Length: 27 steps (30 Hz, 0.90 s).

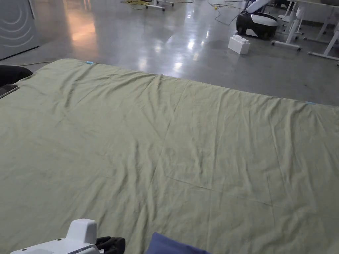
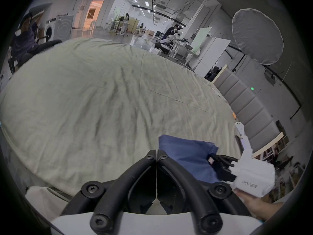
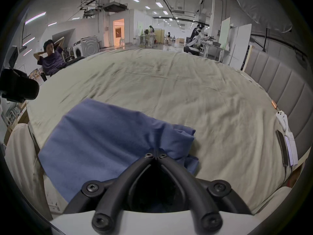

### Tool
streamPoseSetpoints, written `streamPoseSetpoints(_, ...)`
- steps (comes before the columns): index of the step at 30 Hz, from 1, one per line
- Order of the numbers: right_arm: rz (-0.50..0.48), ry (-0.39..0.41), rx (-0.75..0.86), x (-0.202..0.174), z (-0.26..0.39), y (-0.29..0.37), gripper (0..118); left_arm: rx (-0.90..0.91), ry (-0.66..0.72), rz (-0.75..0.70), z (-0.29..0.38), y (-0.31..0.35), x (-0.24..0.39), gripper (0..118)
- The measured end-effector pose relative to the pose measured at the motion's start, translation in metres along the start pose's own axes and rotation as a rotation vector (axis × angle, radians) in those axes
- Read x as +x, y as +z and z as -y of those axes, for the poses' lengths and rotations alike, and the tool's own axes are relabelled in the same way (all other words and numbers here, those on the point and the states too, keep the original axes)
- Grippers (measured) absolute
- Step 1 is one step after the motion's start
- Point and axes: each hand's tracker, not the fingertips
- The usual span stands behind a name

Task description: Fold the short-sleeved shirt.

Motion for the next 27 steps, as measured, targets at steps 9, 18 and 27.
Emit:
streamPoseSetpoints(9,-0.010,-0.001,0.007,0.005,-0.001,-0.001,0,-0.163,0.176,0.271,-0.013,-0.039,-0.041,78)
streamPoseSetpoints(18,-0.017,-0.009,0.018,0.006,0.000,0.002,0,-0.420,0.365,0.557,-0.001,-0.120,-0.058,89)
streamPoseSetpoints(27,-0.021,-0.014,0.027,0.009,0.002,0.001,0,-0.450,0.392,0.584,0.014,-0.146,-0.046,26)
